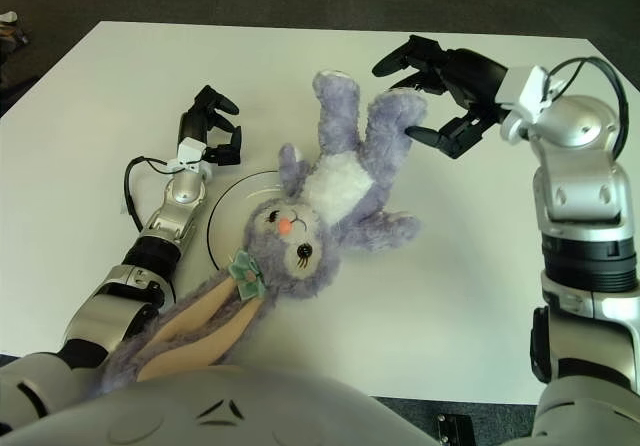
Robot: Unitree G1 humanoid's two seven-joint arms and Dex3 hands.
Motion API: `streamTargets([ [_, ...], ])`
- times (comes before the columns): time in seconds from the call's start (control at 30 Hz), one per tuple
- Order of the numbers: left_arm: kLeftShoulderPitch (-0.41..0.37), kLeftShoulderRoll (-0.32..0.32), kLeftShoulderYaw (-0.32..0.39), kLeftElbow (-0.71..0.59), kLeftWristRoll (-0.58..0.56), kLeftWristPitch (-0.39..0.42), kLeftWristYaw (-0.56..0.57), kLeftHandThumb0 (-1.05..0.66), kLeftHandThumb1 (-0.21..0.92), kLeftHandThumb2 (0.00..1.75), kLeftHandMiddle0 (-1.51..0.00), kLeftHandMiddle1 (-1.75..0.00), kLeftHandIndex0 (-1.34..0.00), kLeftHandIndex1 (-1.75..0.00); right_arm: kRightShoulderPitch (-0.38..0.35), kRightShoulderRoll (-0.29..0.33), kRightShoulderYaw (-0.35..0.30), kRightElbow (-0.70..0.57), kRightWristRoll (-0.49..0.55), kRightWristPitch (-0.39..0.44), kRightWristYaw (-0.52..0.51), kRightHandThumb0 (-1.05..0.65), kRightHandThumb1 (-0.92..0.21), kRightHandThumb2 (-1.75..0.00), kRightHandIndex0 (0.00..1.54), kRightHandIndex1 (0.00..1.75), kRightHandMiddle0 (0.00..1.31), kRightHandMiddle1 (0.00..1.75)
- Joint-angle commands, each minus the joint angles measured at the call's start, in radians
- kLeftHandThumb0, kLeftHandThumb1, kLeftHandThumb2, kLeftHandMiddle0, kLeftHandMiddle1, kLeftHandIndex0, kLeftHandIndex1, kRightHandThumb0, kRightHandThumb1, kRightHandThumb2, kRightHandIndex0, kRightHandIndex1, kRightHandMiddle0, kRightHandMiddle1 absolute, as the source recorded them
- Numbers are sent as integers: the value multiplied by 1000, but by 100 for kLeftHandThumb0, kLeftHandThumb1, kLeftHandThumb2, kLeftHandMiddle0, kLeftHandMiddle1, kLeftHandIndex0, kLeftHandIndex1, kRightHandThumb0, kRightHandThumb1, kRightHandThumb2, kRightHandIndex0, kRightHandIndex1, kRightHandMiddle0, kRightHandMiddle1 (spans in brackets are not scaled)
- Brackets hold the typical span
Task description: Put the doll into the plate.
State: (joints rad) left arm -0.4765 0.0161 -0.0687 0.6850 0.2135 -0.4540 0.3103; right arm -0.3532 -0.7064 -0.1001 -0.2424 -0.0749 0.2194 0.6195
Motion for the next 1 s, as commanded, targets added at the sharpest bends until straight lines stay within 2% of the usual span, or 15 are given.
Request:
streamTargets([
  [0.0, 111, -8, -12, 78, 4, 6, -14, -1, 27, 138, -53, -175, -52, -175, 47, 52, 16, -59, -71, -29, -116, -62, -20, -102, 8, 68, 0, 86],
  [0.03, 111, -8, -11, 78, 2, 3, -15, -1, 28, 137, -53, -175, -51, -175, 49, 64, 20, -58, -78, -29, -132, -69, -29, -95, 8, 71, 0, 87],
  [0.07, 112, -7, -8, 78, 0, -4, -17, -1, 28, 137, -53, -175, -51, -175, 67, 125, 50, -17, -133, -85, -238, -69, -29, -95, 8, 71, 0, 87],
  [0.1, 112, -7, -7, 78, -2, -9, -18, -1, 28, 137, -53, -175, -51, -175, 81, 169, 72, 15, -173, -127, -315, -71, -38, -89, 7, 73, 0, 93],
  [0.13, 112, -6, -5, 80, -2, -13, -15, -1, 28, 137, -53, -175, -51, -175, 89, 201, 87, 36, -203, -156, -376, -72, -40, -88, 7, 73, 0, 95],
  [0.23, 113, -4, -5, 76, -4, -2, -22, -1, 28, 136, -52, -175, -51, -175, 91, 237, 98, 54, -230, -179, -442, -72, -48, -84, 7, 76, 0, 96],
  [0.37, 114, -1, 1, 71, -16, 11, -39, -1, 30, 135, -51, -175, -50, -175, 83, 277, 97, 58, -222, -166, -471, -69, -51, -82, 7, 77, 0, 94],
  [0.6, 116, -2, 15, 71, -43, -11, -64, -1, 30, 134, -51, -175, -49, -175, 74, 324, 86, 54, -194, -146, -479, -67, -49, -83, 8, 75, 0, 89],
  [0.77, 116, -4, 22, 70, -52, -17, -65, -1, 30, 135, -51, -175, -50, -175, 61, 329, 78, 99, -177, -184, -483, -65, -44, -85, 11, 72, 0, 90],
  [0.87, 117, -5, 24, 69, -51, -16, -63, -1, 27, 138, -64, -175, -43, -172, 59, 328, 76, 117, -168, -208, -482, -66, -42, -86, 12, 72, 0, 93],
  [0.97, 117, -7, 27, 67, -52, -12, -61, -1, 26, 139, -68, -175, -41, -171, 56, 322, 77, 130, -170, -237, -481, -67, -39, -87, 14, 73, 0, 99],
])
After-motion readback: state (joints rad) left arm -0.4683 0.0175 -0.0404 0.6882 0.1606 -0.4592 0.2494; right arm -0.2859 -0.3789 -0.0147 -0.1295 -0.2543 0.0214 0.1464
